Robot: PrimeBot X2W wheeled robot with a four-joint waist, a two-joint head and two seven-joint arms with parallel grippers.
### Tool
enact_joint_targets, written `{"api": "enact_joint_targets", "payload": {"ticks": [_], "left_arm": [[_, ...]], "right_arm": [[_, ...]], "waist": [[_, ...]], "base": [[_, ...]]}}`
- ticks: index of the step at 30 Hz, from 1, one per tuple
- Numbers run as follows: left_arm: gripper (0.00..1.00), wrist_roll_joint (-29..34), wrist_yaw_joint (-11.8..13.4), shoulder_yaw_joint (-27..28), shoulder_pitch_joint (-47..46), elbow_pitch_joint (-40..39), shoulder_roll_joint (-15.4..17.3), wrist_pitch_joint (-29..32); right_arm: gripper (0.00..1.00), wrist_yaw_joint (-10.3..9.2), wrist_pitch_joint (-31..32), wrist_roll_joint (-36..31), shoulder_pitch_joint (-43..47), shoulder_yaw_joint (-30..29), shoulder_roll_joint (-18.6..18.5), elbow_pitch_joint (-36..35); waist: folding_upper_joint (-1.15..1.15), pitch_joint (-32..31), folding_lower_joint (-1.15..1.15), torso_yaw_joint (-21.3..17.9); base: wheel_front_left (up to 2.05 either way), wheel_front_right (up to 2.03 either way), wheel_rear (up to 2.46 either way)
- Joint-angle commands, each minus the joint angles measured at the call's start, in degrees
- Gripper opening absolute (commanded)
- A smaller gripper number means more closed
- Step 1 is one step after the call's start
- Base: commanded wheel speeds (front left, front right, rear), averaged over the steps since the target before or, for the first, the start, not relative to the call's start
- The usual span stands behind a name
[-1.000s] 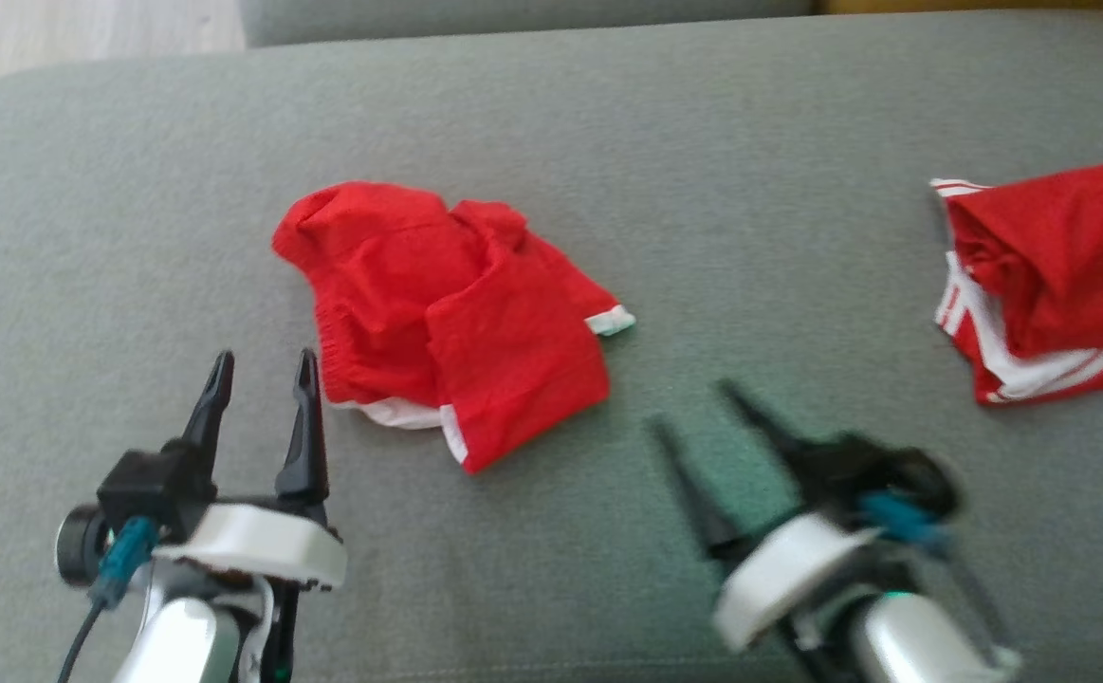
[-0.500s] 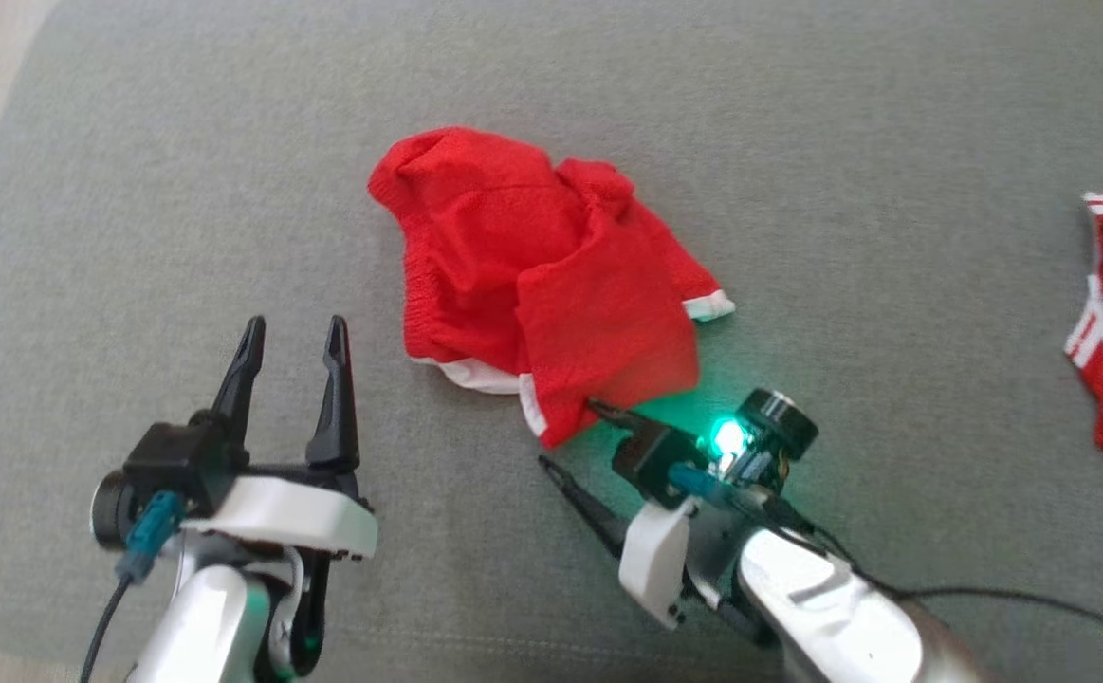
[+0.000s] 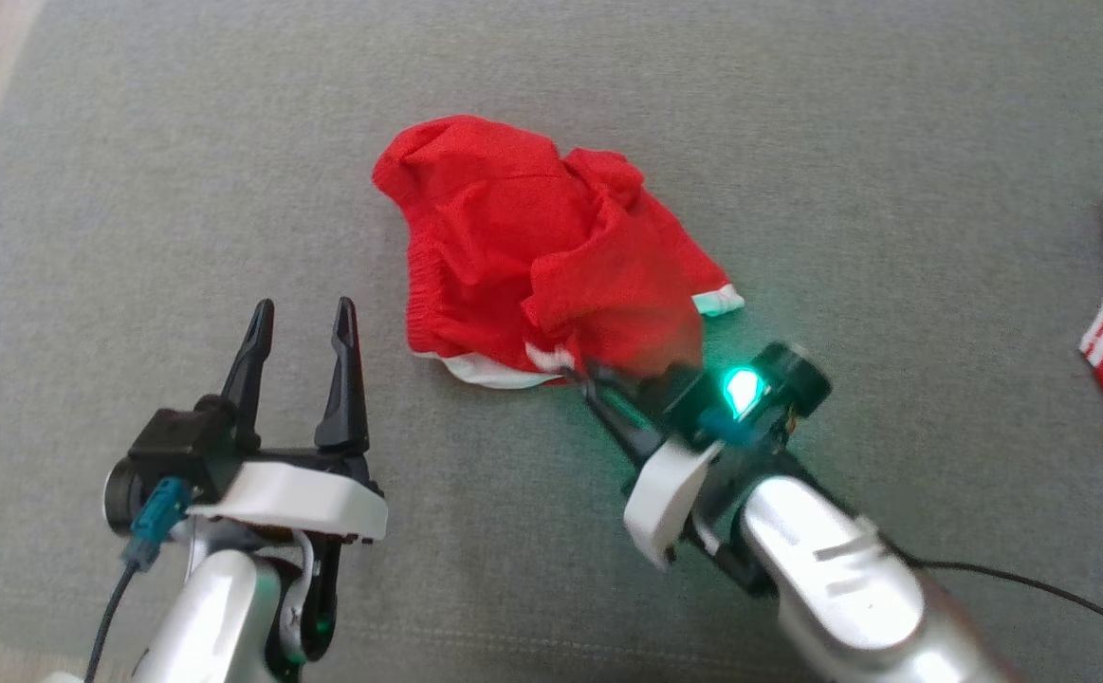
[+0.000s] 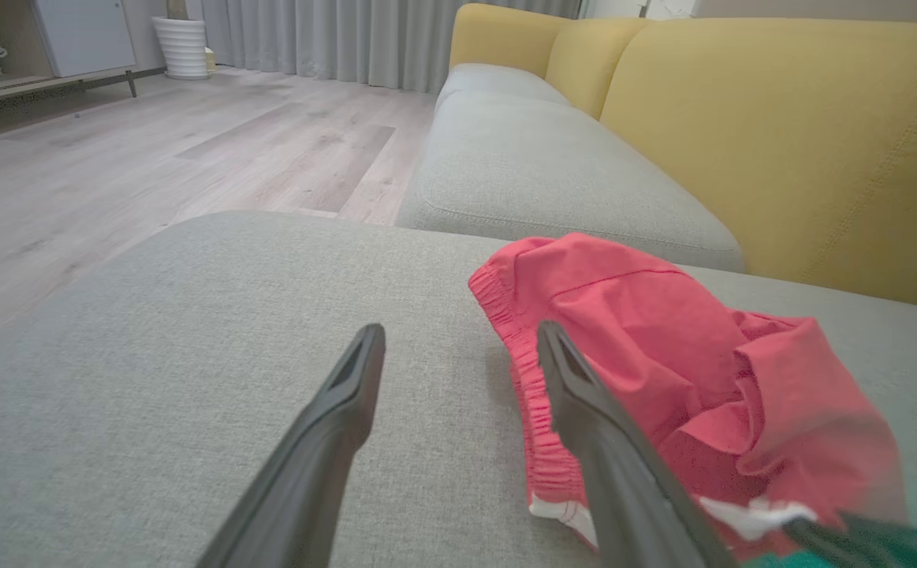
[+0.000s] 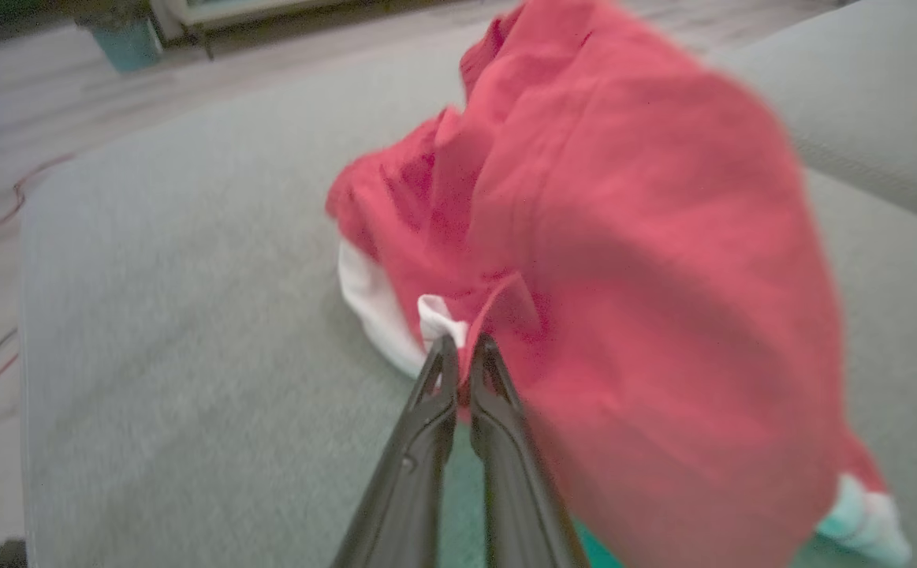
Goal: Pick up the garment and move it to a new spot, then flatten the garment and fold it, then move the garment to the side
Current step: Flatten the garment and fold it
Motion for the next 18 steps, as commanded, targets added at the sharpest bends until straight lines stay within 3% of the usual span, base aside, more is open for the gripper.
{"api": "enact_joint_targets", "payload": {"ticks": [1, 8, 9, 11, 16, 17, 18], "left_arm": [[1.0, 0.23, -0.21, 2.59, -1.53, -1.59, 0.69, -0.65], [1.0, 0.83, -0.64, 2.95, -1.77, -1.62, 0.91, -0.7], [1.0, 0.83, -0.64, 2.95, -1.77, -1.62, 0.91, -0.7], [1.0, 0.97, -0.75, 2.79, -1.94, -1.6, 0.77, -0.7], [1.0, 1.28, -1.02, 2.38, -2.2, -1.4, 0.71, -0.71], [1.0, 1.32, -1.06, 2.33, -2.24, -1.34, 0.72, -0.71], [1.0, 1.35, -1.09, 2.29, -2.3, -1.23, 0.74, -0.71]], "right_arm": [[0.0, 0.39, -1.28, 1.31, 0.06, -0.91, 1.52, -4.18], [0.0, 0.39, -0.65, 4.37, 3.45, -14.2, 1.63, -12.37], [0.0, 0.39, -0.65, 4.37, 3.45, -14.2, 1.63, -12.37], [0.0, 0.39, -0.56, 5.99, 4.52, -19.54, 1.65, -13.02], [0.0, 0.39, -0.53, 15.82, 5.85, -30.28, 1.66, -9.19], [0.19, 0.39, -0.62, 17.78, 5.82, -31.92, 1.66, -7.55], [0.6, 0.39, -0.74, 20.38, 5.73, -33.19, 1.66, -5.85]], "waist": [[0.0, -0.16, 0.0, -0.78], [0.0, -0.52, 0.0, -3.18], [0.0, -0.52, 0.0, -3.18], [0.0, -0.48, 0.0, -3.42], [0.0, -0.14, 0.0, -3.75], [0.0, -0.06, 0.0, -3.81], [0.0, 0.0, 0.0, -3.87]], "base": [[0.0, 0.0, 0.0], [0.0, 0.0, 0.0], [0.0, 0.0, 0.0], [0.0, 0.0, 0.0], [0.0, 0.0, 0.0], [0.0, 0.0, 0.0], [0.0, 0.0, 0.0]]}}
